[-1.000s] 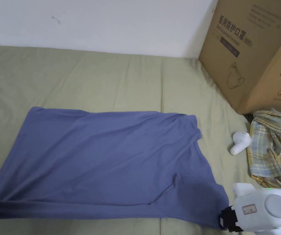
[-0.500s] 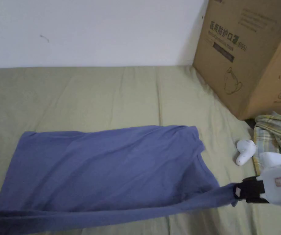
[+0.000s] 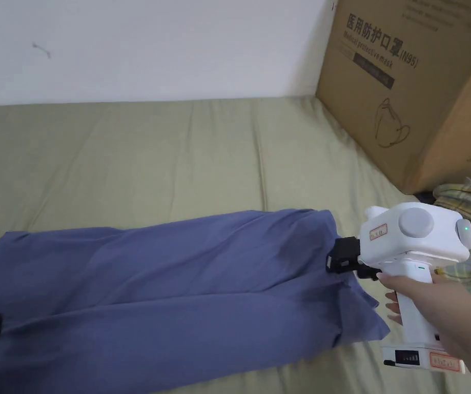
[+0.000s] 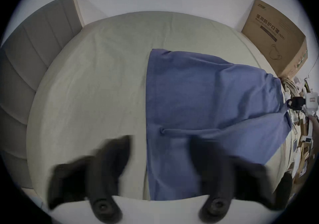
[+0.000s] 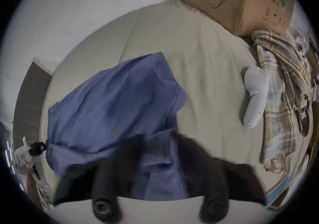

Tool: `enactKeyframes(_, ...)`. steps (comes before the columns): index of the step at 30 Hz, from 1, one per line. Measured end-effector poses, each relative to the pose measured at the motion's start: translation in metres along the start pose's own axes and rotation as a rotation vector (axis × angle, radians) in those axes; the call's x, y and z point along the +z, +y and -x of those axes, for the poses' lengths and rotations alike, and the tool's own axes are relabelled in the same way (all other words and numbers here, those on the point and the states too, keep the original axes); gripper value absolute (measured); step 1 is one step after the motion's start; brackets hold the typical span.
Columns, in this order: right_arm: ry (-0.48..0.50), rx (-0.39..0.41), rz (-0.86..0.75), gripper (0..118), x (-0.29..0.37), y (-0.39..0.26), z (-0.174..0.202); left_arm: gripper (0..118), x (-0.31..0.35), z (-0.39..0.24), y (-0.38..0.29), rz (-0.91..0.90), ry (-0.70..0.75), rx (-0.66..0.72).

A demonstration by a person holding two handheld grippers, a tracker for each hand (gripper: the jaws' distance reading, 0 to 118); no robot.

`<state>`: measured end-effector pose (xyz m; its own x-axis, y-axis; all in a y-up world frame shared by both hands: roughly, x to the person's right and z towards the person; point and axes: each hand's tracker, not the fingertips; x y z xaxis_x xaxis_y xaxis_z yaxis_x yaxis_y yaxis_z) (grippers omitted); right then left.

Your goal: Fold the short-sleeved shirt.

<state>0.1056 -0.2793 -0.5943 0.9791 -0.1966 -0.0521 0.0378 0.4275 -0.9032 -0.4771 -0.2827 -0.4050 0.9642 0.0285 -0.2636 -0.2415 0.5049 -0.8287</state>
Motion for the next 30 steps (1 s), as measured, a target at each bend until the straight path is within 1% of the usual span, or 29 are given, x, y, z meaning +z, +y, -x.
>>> enactKeyframes(1, -0.014, 0.020, -0.024, 97, 0.003, -0.005, 0.000, 106, 0.003, 0.001, -0.003, -0.012, -0.002, 0.005)
enactKeyframes(3, 0.027, 0.068, -0.095, 97, 0.017, -0.017, 0.000, 106, 0.013, 0.003, -0.011, -0.059, -0.023, 0.022)
enactKeyframes(4, 0.020, 0.080, -0.117, 97, 0.017, -0.016, -0.007, 106, 0.018, 0.004, -0.015, -0.057, -0.029, 0.029)
enactKeyframes(5, 0.009, 0.080, -0.131, 97, 0.025, -0.024, -0.008, 106, 0.023, 0.004, -0.019, -0.057, -0.027, 0.037)
enactKeyframes(6, 0.020, 0.067, -0.141, 97, 0.035, -0.033, -0.009, 106, 0.032, 0.004, -0.026, -0.063, -0.028, 0.047)
enactKeyframes(8, 0.068, 0.026, -0.149, 97, 0.055, -0.050, -0.007, 105, 0.050, 0.002, -0.040, -0.077, -0.036, 0.066)
enactKeyframes(9, 0.102, 0.015, -0.154, 96, 0.064, -0.060, -0.009, 100, 0.060, 0.001, -0.049, -0.072, -0.042, 0.073)
enactKeyframes(10, 0.134, 0.013, -0.166, 91, 0.072, -0.070, -0.010, 84, 0.070, -0.001, -0.058, -0.067, -0.046, 0.077)
enactKeyframes(11, 0.164, 0.018, -0.174, 78, 0.078, -0.078, -0.010, 63, 0.078, -0.001, -0.066, -0.062, -0.051, 0.078)
enactKeyframes(12, 0.170, 0.031, -0.178, 62, 0.082, -0.086, -0.008, 55, 0.085, 0.001, -0.075, -0.065, -0.062, 0.076)
enactKeyframes(13, 0.158, 0.065, -0.176, 50, 0.085, -0.094, -0.006, 45, 0.092, 0.000, -0.084, -0.072, -0.071, 0.079)
enactKeyframes(14, 0.131, 0.097, -0.194, 50, 0.087, -0.101, -0.004, 45, 0.096, 0.000, -0.092, -0.077, -0.074, 0.085)
enactKeyframes(15, 0.102, 0.122, -0.207, 12, 0.088, -0.108, -0.003, 19, 0.100, -0.001, -0.099, -0.077, -0.072, 0.090)
enactKeyframes(16, 0.093, 0.124, -0.218, 0, 0.097, -0.113, 0.007, 2, 0.104, 0.000, -0.106, -0.079, -0.061, 0.094)
enactKeyframes(19, 0.155, 0.094, -0.195, 0, 0.101, -0.115, 0.003, 2, 0.104, 0.002, -0.115, -0.052, -0.054, 0.111)
enactKeyframes(22, 0.167, 0.072, -0.176, 0, 0.102, -0.114, 0.005, 2, 0.088, 0.013, -0.114, -0.021, -0.088, 0.148)
enactKeyframes(23, 0.170, 0.071, -0.171, 0, 0.102, -0.114, 0.004, 3, 0.078, 0.020, -0.111, -0.022, -0.093, 0.156)
enactKeyframes(24, 0.171, 0.073, -0.169, 0, 0.101, -0.116, 0.006, 12, 0.069, 0.022, -0.109, -0.024, -0.095, 0.157)
enactKeyframes(26, 0.169, 0.080, -0.167, 0, 0.101, -0.118, 0.007, 98, 0.050, 0.023, -0.104, -0.009, -0.031, 0.145)
enactKeyframes(27, 0.168, 0.084, -0.164, 0, 0.101, -0.119, 0.007, 118, 0.038, 0.021, -0.101, 0.029, 0.003, 0.132)
enactKeyframes(28, 0.170, 0.086, -0.160, 0, 0.099, -0.122, 0.005, 113, 0.041, 0.022, -0.096, -0.022, 0.007, 0.125)
enactKeyframes(30, 0.173, 0.090, -0.149, 0, 0.097, -0.123, 0.005, 113, 0.027, 0.021, -0.089, 0.041, 0.046, 0.120)
